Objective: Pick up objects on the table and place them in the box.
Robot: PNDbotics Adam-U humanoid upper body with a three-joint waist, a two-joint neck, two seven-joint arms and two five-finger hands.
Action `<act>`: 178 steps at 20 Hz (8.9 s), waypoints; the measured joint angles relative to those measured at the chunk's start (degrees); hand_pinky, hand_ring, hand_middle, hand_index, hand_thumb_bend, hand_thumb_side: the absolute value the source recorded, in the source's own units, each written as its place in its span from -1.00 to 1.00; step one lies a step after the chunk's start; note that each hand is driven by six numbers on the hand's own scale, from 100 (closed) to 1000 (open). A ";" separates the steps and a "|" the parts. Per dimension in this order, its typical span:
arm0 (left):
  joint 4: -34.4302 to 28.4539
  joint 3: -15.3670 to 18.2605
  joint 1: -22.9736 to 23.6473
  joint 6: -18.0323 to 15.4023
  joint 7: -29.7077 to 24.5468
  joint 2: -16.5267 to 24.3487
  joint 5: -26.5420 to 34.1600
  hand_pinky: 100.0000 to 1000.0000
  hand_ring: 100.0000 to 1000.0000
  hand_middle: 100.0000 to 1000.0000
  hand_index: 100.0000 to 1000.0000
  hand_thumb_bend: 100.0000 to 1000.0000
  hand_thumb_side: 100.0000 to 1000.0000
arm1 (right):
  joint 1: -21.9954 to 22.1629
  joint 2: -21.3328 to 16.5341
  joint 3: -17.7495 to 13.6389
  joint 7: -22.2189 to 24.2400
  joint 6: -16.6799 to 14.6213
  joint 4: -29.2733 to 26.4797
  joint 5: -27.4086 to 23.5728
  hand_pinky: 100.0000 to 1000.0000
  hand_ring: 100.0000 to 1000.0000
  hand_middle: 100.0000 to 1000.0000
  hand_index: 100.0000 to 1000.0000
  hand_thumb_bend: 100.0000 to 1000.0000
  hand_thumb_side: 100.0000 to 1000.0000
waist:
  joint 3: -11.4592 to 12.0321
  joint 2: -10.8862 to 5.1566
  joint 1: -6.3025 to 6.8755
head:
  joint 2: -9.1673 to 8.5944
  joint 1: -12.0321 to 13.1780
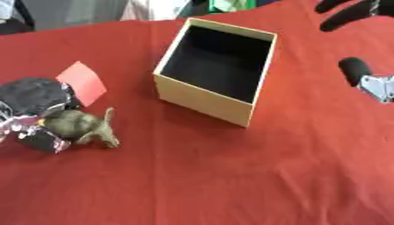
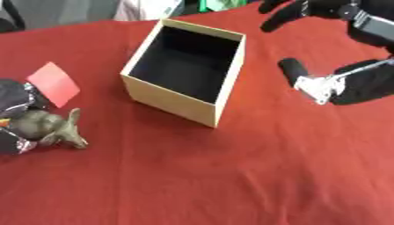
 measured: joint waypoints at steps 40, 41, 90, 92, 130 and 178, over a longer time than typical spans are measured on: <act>13.02 8.12 -34.77 -4.52 9.48 -25.96 18.61 -0.67 -0.74 -0.87 -0.50 -1.00 -0.38 | -4.08 4.27 0.59 2.16 1.89 -2.36 -3.76 0.75 0.82 0.58 0.58 -1.00 -0.17 | -11.66 0.67 2.81 | -3.10 7.99; 14.72 7.80 -34.86 -5.45 10.38 -26.50 18.44 -0.67 -0.74 -0.87 -0.50 -1.00 -0.38 | -4.12 4.37 0.59 2.28 1.92 -2.38 -3.91 0.75 0.82 0.58 0.58 -1.00 -0.17 | -11.93 0.74 2.89 | -3.15 8.19; 32.35 6.68 -30.52 -9.12 1.17 -27.60 -11.06 0.82 0.87 0.74 0.85 -0.29 1.00 | -3.43 4.88 -0.82 3.00 3.54 -3.43 -4.97 0.75 0.81 0.57 0.57 -1.00 -0.13 | -14.11 1.38 4.21 | -3.07 8.16; 32.14 7.08 -30.55 -9.57 1.62 -27.62 -12.42 0.82 0.86 0.73 0.84 -0.36 1.00 | -3.40 4.91 -0.82 3.03 3.62 -3.43 -4.99 0.75 0.80 0.57 0.57 -1.00 -0.12 | -14.14 1.31 4.20 | -3.03 8.17; -1.56 14.48 -13.73 -10.07 -8.71 -3.97 8.02 0.84 0.85 0.61 0.72 -0.08 1.00 | -1.10 3.66 -2.56 -2.18 4.22 -2.18 -3.33 0.75 0.81 0.57 0.56 -1.00 -0.13 | -7.70 -0.69 -0.49 | -0.25 3.92; 26.17 10.28 -11.76 -9.19 -14.28 -4.45 0.02 0.80 0.86 0.59 0.80 0.26 1.00 | 0.98 3.32 -3.31 -1.57 6.32 -2.00 -3.33 0.75 0.79 0.55 0.55 -1.00 -0.07 | -6.41 -1.72 0.27 | -1.05 3.14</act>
